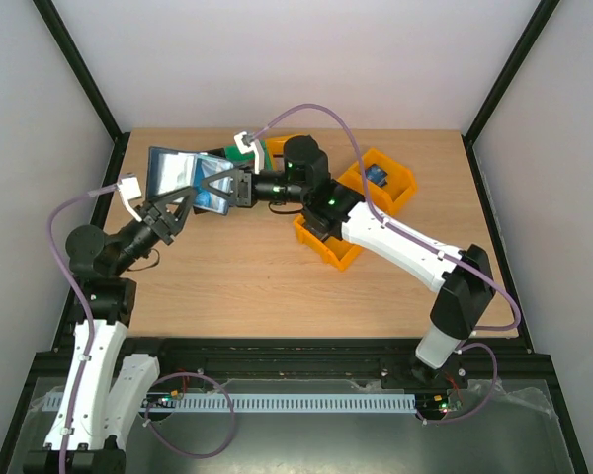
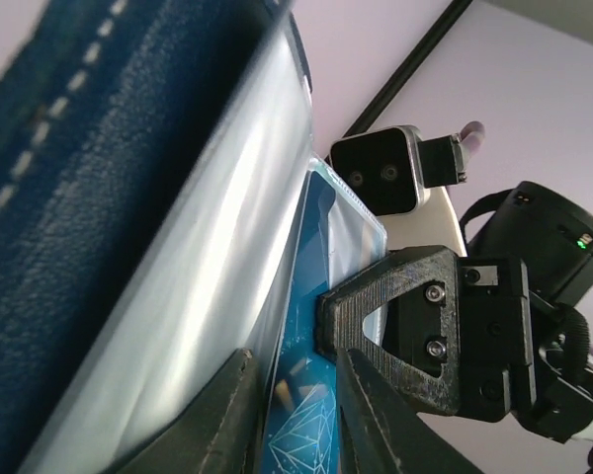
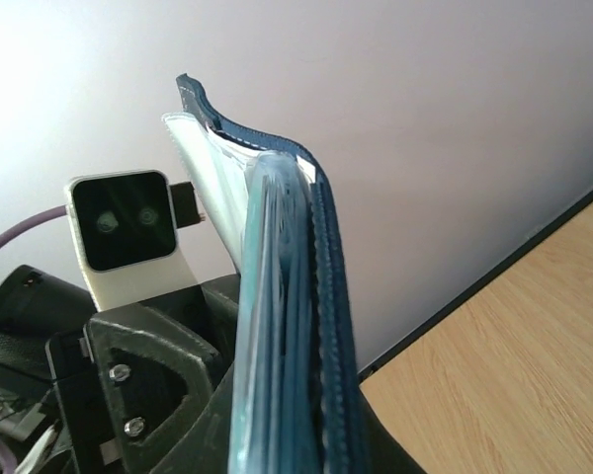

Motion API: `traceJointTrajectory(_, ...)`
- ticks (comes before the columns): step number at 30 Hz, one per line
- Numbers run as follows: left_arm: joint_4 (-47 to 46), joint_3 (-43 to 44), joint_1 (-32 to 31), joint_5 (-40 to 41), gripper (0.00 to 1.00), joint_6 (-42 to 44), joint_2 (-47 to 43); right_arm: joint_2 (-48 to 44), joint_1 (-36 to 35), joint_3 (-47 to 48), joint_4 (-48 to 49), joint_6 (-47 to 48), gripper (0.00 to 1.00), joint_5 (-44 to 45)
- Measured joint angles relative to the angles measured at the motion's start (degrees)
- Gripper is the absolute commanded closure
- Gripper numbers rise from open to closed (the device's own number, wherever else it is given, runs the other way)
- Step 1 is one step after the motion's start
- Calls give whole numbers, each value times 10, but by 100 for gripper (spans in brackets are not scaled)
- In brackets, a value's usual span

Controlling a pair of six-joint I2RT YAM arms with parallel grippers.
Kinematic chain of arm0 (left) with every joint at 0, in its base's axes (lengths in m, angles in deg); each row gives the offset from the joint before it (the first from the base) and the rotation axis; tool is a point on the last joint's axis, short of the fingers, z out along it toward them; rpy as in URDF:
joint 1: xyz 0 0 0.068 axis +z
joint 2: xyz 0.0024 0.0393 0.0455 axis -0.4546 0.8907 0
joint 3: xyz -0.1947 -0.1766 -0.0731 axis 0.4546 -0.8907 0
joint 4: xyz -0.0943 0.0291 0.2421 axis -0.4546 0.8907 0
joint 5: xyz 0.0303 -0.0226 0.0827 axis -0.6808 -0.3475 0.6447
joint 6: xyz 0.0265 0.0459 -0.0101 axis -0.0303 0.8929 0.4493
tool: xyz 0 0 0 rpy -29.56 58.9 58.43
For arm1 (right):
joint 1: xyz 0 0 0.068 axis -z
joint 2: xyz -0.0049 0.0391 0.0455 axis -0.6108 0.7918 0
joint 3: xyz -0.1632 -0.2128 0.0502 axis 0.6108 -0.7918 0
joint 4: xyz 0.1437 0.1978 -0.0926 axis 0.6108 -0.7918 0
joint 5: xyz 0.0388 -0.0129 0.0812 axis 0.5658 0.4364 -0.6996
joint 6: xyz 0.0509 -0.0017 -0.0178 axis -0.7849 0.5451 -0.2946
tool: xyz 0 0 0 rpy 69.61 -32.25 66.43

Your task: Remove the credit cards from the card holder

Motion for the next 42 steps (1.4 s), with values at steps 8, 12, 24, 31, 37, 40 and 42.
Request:
traceJointTrajectory(8,9,27,1,-8,83,15,0,-2,3,38,-38,49,98,-23)
traceJointTrajectory(12,93,57,0,-6,71,99,-2,-2,-3,40,-49,69,98,-19)
traceJointTrajectory(24,243,71,-25,-22,70,330,-63,-51,-17,-58,16,131,98,-56)
traceJointTrajectory(31,227,74,-29,-68,69,368,-101,-92,-31,-95,72,172,98,-81)
traceJointTrajectory(37,240,74,-31,-85,72,406,-102,-103,-31,-109,74,197,98,-94)
traceJointTrajectory(40,242,72,-33,-87,73,416,-102,-106,-31,-113,74,202,98,-98)
traceJointTrajectory(42,242,70,-33,-87,74,420,-102,-106,-31,-114,74,207,98,-99)
